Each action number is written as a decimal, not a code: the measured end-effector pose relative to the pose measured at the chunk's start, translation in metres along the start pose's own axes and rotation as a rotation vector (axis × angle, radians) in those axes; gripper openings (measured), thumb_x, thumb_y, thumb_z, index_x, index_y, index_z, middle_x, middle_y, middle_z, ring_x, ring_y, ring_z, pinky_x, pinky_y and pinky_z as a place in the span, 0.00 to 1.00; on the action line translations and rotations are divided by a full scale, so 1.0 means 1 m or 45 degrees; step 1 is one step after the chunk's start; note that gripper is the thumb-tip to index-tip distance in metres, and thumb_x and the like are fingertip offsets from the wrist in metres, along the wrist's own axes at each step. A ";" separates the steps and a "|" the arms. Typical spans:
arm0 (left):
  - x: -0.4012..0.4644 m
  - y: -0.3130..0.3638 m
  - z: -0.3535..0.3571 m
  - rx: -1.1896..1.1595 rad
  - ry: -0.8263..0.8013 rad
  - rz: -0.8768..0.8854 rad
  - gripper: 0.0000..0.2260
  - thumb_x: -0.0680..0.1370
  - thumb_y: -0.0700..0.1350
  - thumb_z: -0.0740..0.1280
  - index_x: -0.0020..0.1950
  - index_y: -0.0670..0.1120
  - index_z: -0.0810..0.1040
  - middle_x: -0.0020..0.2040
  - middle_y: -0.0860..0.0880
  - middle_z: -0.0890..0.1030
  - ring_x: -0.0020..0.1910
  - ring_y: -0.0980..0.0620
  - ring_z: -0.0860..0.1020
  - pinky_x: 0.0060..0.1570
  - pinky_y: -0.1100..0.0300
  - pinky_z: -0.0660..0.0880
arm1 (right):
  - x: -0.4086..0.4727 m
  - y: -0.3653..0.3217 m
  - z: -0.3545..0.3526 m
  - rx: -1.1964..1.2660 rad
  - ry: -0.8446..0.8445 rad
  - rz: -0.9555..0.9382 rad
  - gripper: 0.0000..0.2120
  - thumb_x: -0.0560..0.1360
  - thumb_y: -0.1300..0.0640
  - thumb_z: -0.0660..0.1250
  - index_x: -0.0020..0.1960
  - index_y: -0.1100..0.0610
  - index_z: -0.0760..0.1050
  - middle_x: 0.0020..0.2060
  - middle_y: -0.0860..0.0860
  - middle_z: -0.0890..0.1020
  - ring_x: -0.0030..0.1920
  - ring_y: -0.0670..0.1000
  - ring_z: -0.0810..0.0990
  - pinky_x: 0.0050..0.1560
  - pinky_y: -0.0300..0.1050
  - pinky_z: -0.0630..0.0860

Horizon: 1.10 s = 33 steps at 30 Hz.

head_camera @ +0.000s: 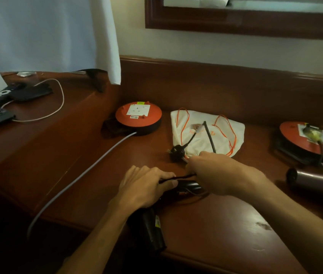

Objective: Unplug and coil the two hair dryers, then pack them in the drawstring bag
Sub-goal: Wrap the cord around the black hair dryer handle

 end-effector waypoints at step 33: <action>0.010 -0.042 -0.012 -0.155 -0.085 -0.105 0.26 0.77 0.76 0.48 0.56 0.61 0.76 0.43 0.57 0.82 0.44 0.55 0.80 0.43 0.52 0.71 | -0.026 -0.030 0.063 -0.271 0.608 -0.129 0.27 0.73 0.60 0.52 0.68 0.58 0.77 0.43 0.55 0.85 0.46 0.60 0.82 0.49 0.54 0.79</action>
Point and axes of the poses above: each hand's wrist, its own x-axis towards the middle knuckle, its own z-axis out of the palm, y = z × x, the point moved 4 cm from there along x, towards the middle knuckle
